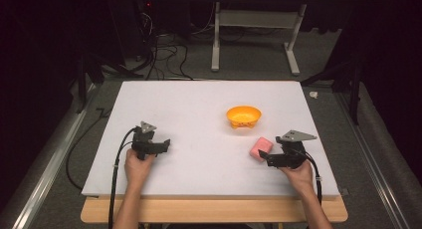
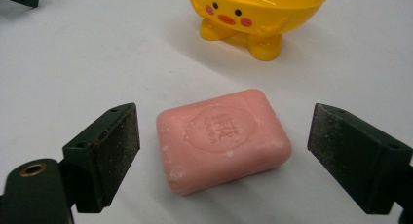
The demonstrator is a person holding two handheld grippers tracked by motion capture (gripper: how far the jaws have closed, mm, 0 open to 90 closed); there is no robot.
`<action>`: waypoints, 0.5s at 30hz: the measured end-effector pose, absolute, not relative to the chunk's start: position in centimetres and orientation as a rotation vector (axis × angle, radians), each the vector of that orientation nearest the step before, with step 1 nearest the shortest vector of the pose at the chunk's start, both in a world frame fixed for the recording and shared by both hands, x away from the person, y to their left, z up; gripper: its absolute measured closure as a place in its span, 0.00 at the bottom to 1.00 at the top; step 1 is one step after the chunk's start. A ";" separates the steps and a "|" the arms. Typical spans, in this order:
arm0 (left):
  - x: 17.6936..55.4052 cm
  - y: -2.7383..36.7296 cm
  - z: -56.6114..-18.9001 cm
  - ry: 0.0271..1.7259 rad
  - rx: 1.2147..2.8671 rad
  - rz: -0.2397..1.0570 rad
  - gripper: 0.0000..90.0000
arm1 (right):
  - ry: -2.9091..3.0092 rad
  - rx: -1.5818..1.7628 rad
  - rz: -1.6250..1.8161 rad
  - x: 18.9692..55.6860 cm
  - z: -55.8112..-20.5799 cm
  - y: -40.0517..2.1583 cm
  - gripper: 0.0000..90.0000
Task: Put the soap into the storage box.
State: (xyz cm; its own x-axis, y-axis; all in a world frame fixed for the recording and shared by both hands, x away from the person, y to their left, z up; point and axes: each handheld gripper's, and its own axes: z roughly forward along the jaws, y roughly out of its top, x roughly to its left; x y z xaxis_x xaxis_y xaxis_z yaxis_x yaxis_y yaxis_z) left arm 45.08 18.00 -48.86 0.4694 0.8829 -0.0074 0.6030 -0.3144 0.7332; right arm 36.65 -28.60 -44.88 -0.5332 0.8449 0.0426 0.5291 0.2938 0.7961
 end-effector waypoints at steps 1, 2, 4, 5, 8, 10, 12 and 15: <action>45.1 18.0 -48.9 1.229 2.038 0.527 0.19 | 2.187 1.229 1.116 36.7 -44.9 -28.5 0.14; 45.1 18.0 -48.9 1.229 2.038 0.528 0.19 | 2.189 1.223 1.122 36.8 -44.8 -28.3 0.14; 45.1 18.0 -48.9 1.229 2.038 0.528 0.19 | 2.193 1.212 1.129 36.9 -44.8 -28.2 0.14; 45.1 18.0 -48.9 1.229 2.038 0.528 0.19 | 2.193 1.204 1.132 36.9 -44.8 -28.1 0.14; 45.1 18.0 -48.9 1.229 2.039 0.528 0.19 | 2.199 1.204 1.134 37.1 -44.8 -27.9 0.13; 45.1 18.0 -48.9 1.230 2.038 0.527 0.19 | 2.204 1.198 1.130 37.3 -44.8 -27.7 0.13; 45.1 18.0 -48.9 1.230 2.037 0.527 0.19 | 2.205 1.201 1.129 37.5 -44.9 -27.5 0.13; 45.1 18.0 -48.9 1.230 2.037 0.527 0.19 | 2.216 1.201 1.115 38.0 -45.1 -27.3 0.13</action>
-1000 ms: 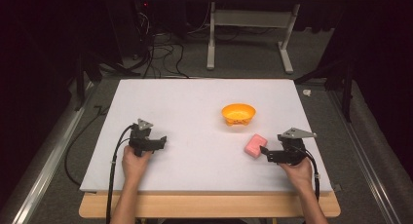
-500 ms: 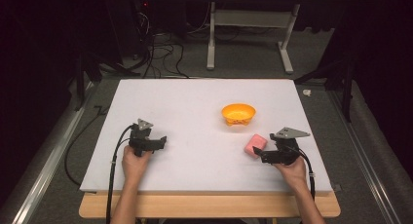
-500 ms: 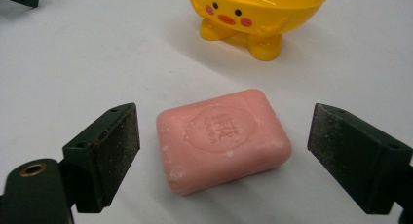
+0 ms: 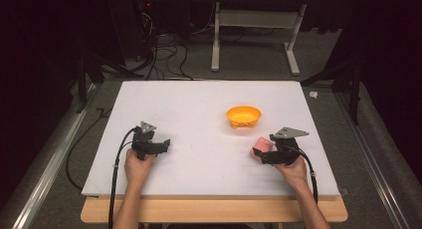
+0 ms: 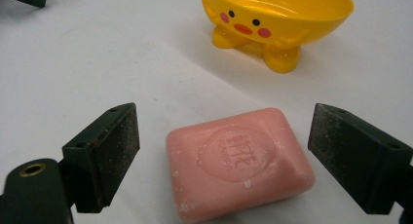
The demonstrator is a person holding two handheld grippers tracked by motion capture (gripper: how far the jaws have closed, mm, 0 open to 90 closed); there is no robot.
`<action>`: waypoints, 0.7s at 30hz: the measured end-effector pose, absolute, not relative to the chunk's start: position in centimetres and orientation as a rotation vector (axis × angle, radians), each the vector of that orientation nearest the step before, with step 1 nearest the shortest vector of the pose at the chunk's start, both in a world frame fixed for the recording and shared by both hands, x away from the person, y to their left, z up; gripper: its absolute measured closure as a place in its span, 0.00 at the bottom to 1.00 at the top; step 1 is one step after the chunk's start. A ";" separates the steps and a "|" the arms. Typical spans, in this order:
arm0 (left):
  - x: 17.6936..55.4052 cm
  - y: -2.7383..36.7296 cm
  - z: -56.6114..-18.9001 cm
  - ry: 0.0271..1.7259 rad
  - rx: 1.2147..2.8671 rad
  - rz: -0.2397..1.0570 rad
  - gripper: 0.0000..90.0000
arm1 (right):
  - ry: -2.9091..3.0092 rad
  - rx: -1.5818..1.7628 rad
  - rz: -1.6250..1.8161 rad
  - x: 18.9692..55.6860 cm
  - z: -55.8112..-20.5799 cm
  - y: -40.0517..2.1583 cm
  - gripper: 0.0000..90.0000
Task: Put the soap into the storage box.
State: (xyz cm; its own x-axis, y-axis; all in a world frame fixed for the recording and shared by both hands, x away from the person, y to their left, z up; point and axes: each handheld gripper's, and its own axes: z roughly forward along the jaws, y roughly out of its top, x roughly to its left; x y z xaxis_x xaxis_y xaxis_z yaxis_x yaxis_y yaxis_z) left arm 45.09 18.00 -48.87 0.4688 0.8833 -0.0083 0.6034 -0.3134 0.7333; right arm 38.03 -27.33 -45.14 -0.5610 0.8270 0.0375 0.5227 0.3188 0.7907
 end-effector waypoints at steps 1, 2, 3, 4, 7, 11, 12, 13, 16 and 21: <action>45.1 18.0 -48.9 1.230 2.038 0.527 0.19 | 2.216 1.201 1.115 38.0 -45.1 -27.3 0.13; 45.1 18.0 -48.9 1.230 2.038 0.527 0.19 | 2.215 1.205 1.112 38.1 -45.2 -27.3 0.13; 45.1 18.0 -48.9 1.230 2.038 0.527 0.19 | 2.218 1.210 1.113 38.2 -45.3 -27.3 0.13; 45.1 18.0 -48.9 1.230 2.038 0.527 0.19 | 2.221 1.212 1.112 38.4 -45.4 -27.2 0.13; 45.1 18.0 -48.9 1.230 2.038 0.527 0.19 | 2.223 1.212 1.101 38.6 -45.7 -27.2 0.13; 45.1 18.0 -48.9 1.230 2.036 0.526 0.19 | 2.234 1.204 1.096 38.8 -45.9 -27.0 0.13; 45.1 18.0 -48.9 1.230 2.036 0.527 0.19 | 2.233 1.201 1.094 38.8 -45.9 -27.0 0.13; 45.1 18.0 -48.9 1.230 2.036 0.526 0.19 | 2.236 1.197 1.095 38.9 -46.0 -27.0 0.13; 45.1 18.0 -48.9 1.229 2.036 0.526 0.19 | 2.241 1.193 1.090 39.1 -46.2 -27.0 0.13; 45.1 18.0 -48.9 1.230 2.038 0.526 0.19 | 2.251 1.175 1.095 39.3 -46.4 -26.9 0.13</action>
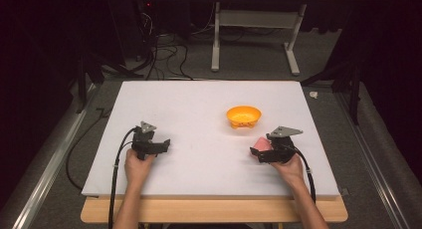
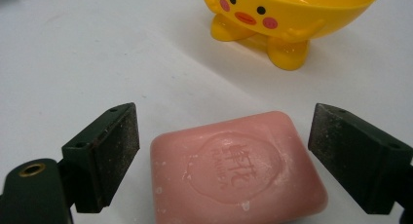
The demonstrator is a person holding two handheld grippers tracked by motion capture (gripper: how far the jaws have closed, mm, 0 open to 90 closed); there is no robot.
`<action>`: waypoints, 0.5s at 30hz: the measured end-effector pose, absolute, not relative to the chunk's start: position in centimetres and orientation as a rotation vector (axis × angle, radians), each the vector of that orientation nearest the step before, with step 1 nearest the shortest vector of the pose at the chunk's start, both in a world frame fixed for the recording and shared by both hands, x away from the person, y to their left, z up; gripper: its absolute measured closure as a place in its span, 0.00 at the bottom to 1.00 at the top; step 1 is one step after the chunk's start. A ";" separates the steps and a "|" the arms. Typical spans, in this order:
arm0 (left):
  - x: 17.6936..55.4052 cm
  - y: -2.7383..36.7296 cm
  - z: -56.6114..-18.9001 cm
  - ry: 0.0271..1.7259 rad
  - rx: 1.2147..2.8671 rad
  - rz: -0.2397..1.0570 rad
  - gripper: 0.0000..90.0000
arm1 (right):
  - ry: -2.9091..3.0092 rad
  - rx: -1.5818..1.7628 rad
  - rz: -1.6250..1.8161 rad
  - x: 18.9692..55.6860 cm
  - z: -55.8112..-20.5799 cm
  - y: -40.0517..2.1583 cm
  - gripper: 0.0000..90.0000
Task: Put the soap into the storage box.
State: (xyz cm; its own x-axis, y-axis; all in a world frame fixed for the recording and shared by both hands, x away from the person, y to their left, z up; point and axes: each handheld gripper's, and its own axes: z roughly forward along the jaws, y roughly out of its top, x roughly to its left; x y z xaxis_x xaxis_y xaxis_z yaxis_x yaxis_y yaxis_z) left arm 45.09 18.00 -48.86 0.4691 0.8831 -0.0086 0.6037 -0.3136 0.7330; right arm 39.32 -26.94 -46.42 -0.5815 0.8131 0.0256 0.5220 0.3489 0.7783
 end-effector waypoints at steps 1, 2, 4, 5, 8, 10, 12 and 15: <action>45.1 18.0 -48.9 1.230 2.038 0.526 0.19 | 2.251 1.181 1.096 39.3 -46.5 -26.9 0.13; 45.1 18.0 -48.9 1.230 2.038 0.526 0.19 | 2.255 1.178 1.095 39.4 -46.5 -26.9 0.13; 45.1 18.0 -48.9 1.230 2.038 0.526 0.19 | 2.255 1.176 1.083 39.4 -46.6 -26.8 0.13; 45.1 18.0 -48.9 1.230 2.038 0.526 0.19 | 2.256 1.176 1.079 39.4 -46.7 -26.8 0.13; 45.1 18.0 -48.9 1.230 2.038 0.526 0.19 | 2.258 1.169 1.060 39.4 -46.8 -26.7 0.13; 45.1 18.0 -48.9 1.230 2.038 0.526 0.19 | 2.272 1.166 1.036 39.6 -47.1 -26.6 0.13; 45.1 18.0 -48.9 1.230 2.038 0.527 0.19 | 2.281 1.155 1.027 39.7 -47.3 -26.6 0.12; 45.1 18.0 -48.9 1.230 2.037 0.527 0.19 | 2.281 1.158 1.029 39.6 -47.3 -26.6 0.12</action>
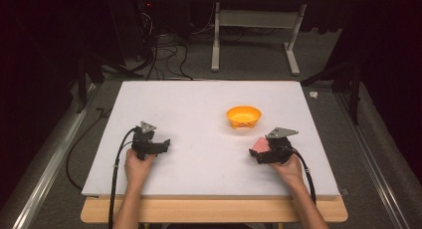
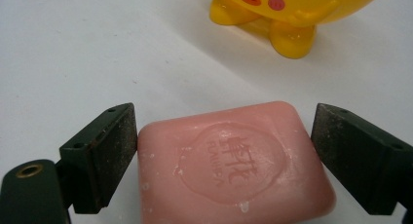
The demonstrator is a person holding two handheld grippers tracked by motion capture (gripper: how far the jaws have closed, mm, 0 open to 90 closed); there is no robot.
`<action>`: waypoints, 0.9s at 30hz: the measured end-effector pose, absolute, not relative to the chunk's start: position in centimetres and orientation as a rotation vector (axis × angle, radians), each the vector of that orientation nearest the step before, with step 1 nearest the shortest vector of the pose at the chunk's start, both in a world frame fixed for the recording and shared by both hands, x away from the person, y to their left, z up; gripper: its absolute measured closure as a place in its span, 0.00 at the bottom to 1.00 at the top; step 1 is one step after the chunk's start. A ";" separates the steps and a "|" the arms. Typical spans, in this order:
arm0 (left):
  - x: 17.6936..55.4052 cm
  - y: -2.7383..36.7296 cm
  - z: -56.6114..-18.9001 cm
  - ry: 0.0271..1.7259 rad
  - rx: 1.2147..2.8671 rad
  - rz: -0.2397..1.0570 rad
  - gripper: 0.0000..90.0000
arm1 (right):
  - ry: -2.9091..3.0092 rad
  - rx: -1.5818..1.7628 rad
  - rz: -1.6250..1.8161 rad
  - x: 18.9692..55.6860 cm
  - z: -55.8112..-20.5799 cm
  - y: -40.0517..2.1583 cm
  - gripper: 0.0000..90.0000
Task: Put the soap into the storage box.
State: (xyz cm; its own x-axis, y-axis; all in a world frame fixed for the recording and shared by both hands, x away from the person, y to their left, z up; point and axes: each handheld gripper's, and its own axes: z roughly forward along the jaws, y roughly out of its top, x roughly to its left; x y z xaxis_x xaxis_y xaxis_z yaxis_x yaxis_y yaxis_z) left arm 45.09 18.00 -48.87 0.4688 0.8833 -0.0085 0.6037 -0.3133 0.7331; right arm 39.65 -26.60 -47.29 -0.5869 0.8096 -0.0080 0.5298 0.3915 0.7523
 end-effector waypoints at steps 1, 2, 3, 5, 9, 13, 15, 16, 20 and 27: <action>45.1 18.0 -48.9 1.230 2.038 0.527 0.19 | 2.281 1.157 1.029 39.6 -47.3 -26.6 0.12; 45.1 18.0 -48.9 1.230 2.038 0.527 0.19 | 2.280 1.152 1.028 39.6 -47.3 -26.6 0.12; 45.1 18.0 -48.9 1.230 2.038 0.527 0.19 | 2.281 1.146 1.025 39.6 -47.4 -26.6 0.12; 45.1 18.0 -48.9 1.230 2.038 0.527 0.19 | 2.287 1.137 1.012 39.5 -47.4 -26.6 0.12; 45.1 18.0 -48.9 1.230 2.038 0.528 0.19 | 2.297 1.130 0.991 39.5 -47.6 -26.5 0.12; 45.1 18.0 -48.9 1.230 2.038 0.527 0.19 | 2.331 1.146 0.940 39.7 -48.2 -26.3 0.13; 45.1 18.0 -48.9 1.230 2.038 0.527 0.19 | 2.336 1.135 0.914 39.7 -48.2 -26.2 0.13; 45.1 18.0 -48.9 1.230 2.038 0.528 0.19 | 2.336 1.135 0.914 39.7 -48.2 -26.2 0.13; 45.1 18.0 -48.9 1.230 2.038 0.528 0.18 | 2.335 1.136 0.921 39.7 -48.3 -26.2 0.13; 45.1 18.0 -48.9 1.230 2.036 0.529 0.18 | 2.345 1.127 0.926 39.7 -48.3 -26.2 0.14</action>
State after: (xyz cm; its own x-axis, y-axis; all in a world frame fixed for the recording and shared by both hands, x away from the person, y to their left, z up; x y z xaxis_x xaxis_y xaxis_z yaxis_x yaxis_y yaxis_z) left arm 45.07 17.98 -48.87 0.4679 0.8838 -0.0070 0.6026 -0.3132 0.7341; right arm 39.72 -26.19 -48.26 -0.6073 0.7928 -0.0507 0.5441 0.4616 0.7007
